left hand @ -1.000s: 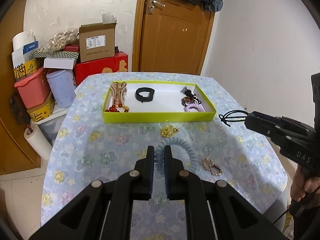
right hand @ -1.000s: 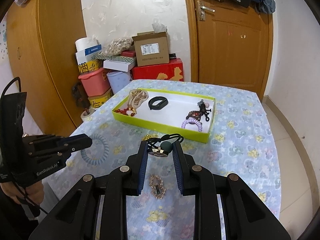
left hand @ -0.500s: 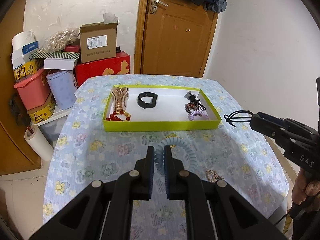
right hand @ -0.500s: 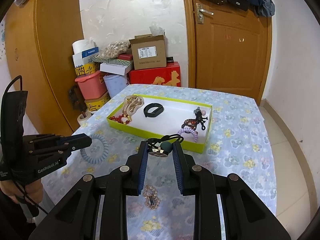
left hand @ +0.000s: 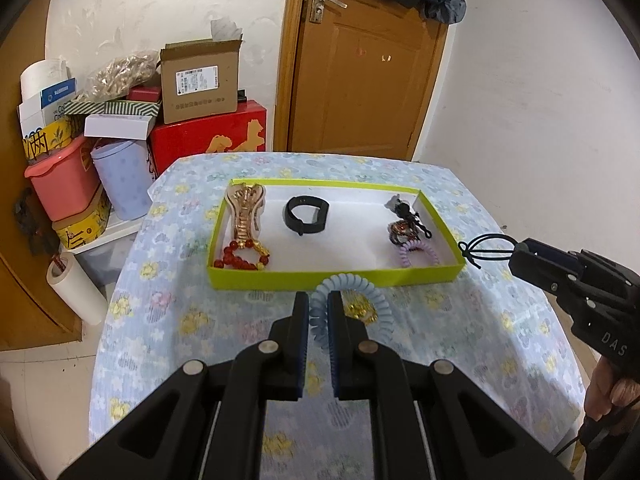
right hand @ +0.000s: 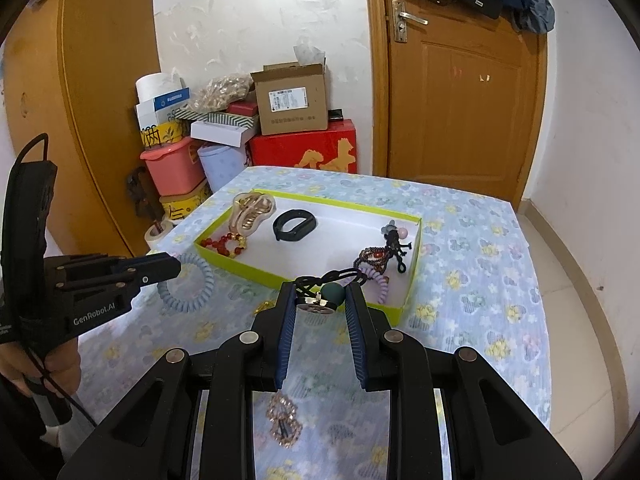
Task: Organize jewelry
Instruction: 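Carry the blue coil and black hair tie over the green tray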
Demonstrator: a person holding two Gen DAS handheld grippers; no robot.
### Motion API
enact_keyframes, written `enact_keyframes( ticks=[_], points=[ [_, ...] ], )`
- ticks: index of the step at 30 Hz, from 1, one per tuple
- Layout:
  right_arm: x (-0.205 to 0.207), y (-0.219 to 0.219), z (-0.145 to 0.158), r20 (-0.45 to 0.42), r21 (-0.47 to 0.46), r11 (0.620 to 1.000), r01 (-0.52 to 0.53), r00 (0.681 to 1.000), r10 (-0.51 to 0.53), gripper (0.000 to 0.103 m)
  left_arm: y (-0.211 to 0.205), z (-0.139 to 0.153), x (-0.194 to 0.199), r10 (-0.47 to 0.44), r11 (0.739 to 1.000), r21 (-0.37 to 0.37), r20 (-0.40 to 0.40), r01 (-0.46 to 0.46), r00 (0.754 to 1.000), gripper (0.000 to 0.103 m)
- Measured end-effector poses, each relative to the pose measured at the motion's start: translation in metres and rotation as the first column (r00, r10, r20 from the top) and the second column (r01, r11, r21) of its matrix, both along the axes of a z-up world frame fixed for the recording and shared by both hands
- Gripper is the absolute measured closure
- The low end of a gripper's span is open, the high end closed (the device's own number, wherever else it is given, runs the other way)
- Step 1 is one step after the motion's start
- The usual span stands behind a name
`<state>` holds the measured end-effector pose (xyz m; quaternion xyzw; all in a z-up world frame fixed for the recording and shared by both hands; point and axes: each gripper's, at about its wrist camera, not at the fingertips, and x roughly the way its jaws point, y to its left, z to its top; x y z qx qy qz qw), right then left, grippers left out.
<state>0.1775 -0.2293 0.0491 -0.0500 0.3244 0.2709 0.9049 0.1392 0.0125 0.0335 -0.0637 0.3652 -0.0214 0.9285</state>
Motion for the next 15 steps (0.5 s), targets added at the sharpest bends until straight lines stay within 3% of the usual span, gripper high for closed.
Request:
enact_keyframes(
  ticks=[15],
  points=[
    [0.061,0.005,-0.021,-0.041,0.002,1.0,0.014,0.999,-0.014,0.077,0.02,-0.008,0.06,0.027,1.0,0.004,-0.015,-0.027,1.0,0.094]
  ],
)
